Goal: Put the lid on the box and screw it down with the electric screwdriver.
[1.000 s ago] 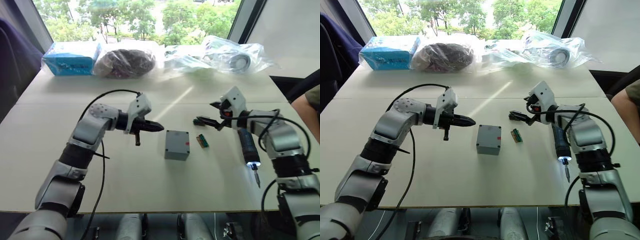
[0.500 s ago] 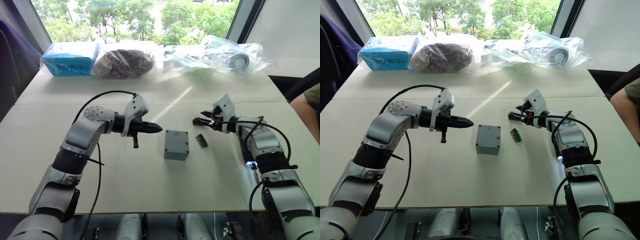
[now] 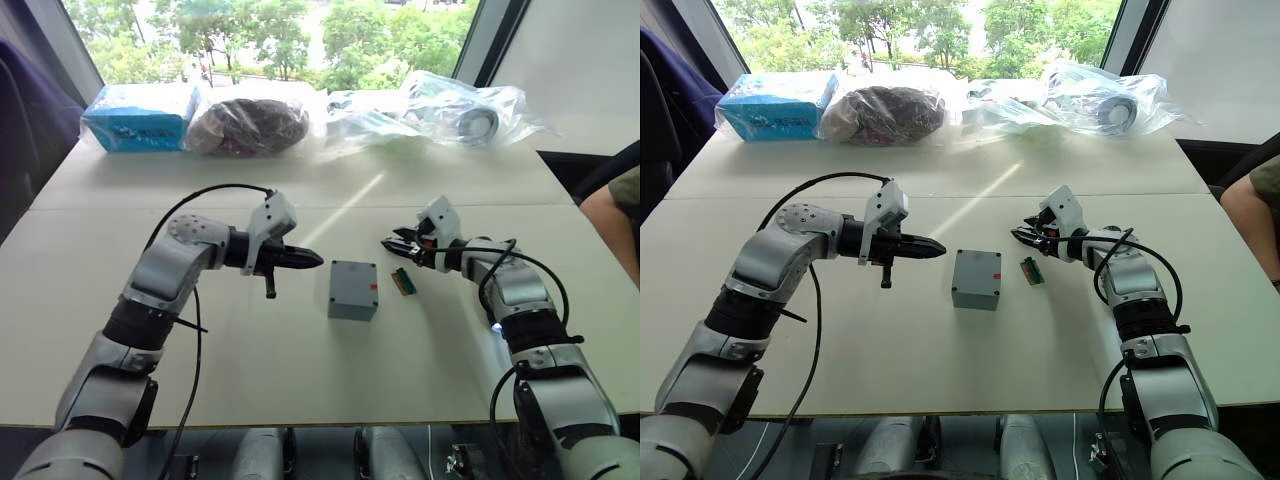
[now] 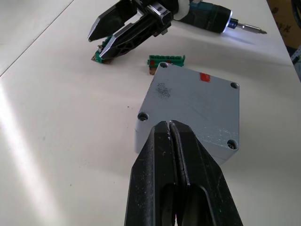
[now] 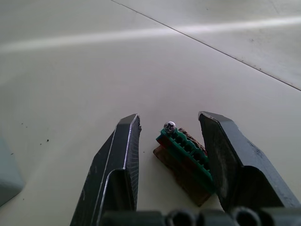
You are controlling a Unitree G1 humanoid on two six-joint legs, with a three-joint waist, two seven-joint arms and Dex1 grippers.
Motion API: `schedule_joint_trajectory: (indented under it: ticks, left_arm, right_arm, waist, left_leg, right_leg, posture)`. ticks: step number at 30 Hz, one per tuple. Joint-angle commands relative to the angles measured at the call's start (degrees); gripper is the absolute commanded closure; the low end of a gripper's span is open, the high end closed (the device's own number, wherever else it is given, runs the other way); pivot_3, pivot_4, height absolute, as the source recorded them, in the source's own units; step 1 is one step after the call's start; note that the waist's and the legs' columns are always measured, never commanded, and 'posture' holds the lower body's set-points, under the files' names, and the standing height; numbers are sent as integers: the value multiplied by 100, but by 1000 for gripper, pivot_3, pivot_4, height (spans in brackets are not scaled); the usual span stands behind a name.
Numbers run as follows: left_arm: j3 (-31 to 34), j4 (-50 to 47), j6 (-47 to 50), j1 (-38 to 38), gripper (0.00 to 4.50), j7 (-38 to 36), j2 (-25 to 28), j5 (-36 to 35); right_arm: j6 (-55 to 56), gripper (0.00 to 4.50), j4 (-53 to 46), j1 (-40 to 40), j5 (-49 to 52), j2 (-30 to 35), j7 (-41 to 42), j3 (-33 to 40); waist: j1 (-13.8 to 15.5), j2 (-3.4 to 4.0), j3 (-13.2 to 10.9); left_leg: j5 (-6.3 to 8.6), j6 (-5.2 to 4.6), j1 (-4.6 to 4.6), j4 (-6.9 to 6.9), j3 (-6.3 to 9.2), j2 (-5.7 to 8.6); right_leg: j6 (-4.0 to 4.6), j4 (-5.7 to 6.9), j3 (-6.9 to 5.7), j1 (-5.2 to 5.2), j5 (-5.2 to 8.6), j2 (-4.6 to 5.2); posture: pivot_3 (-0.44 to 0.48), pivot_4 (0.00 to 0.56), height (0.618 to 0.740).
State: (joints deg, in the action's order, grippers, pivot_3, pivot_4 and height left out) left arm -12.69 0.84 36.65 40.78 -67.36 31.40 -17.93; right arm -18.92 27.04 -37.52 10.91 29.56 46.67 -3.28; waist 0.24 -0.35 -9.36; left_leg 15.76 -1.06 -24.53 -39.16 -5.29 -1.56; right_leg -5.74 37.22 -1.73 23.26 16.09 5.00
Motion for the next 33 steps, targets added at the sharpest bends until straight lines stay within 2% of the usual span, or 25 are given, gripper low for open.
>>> schedule_joint_trajectory:
  ticks: [1,3,6,9,10,22,33]
  left_arm:
    - [-15,-148,-125,42,4500,12,20,-1]
    - [-14,-177,-105,33,4500,20,11,-16]
    - [-7,-218,-72,21,4500,18,14,-39]
    - [2,-235,-9,3,4500,-24,56,-75]
    - [-4,-252,-1,-8,4500,-38,74,-76]
    - [-3,-308,30,-44,4500,-47,95,-100]
    - [-35,-235,13,-26,4500,-106,73,-94]
  right_arm:
    - [-4,2435,-210,8,28,-20,5,113]
    - [-16,2435,-212,19,28,-21,3,117]
    - [-29,3173,-199,19,44,-30,-25,152]
    - [-3,4324,-152,-2,45,-42,-51,183]
    - [-9,4427,-162,4,49,-42,-53,191]
    - [-6,4427,-338,82,102,-22,-10,251]
    - [-279,4427,-953,212,525,-54,-71,737]
  waist:
    - [1,0,0]
    - [-3,0,0]
    - [-3,0,0]
    - [-3,0,0]
    - [-3,0,0]
    - [1,0,0]
    - [6,0,0]
  left_leg:
    - [0,0,0,0,0,0]
    - [0,0,0,0,0,0]
    - [0,0,0,0,0,0]
    - [0,0,0,0,0,0]
    - [0,0,0,0,1,0]
    - [0,0,0,0,0,0]
    - [0,0,0,0,0,0]
  right_leg:
    - [0,0,0,0,0,0]
    - [0,0,0,0,0,0]
    - [0,0,0,0,0,0]
    - [0,0,0,0,0,0]
    - [0,0,0,0,0,0]
    - [0,0,0,0,0,0]
    - [0,0,0,0,0,0]
  posture:
    - [0,150,740]
    - [0,150,740]
    - [0,150,740]
    - [0,150,740]
    - [0,150,740]
    - [0,150,740]
    - [0,150,740]
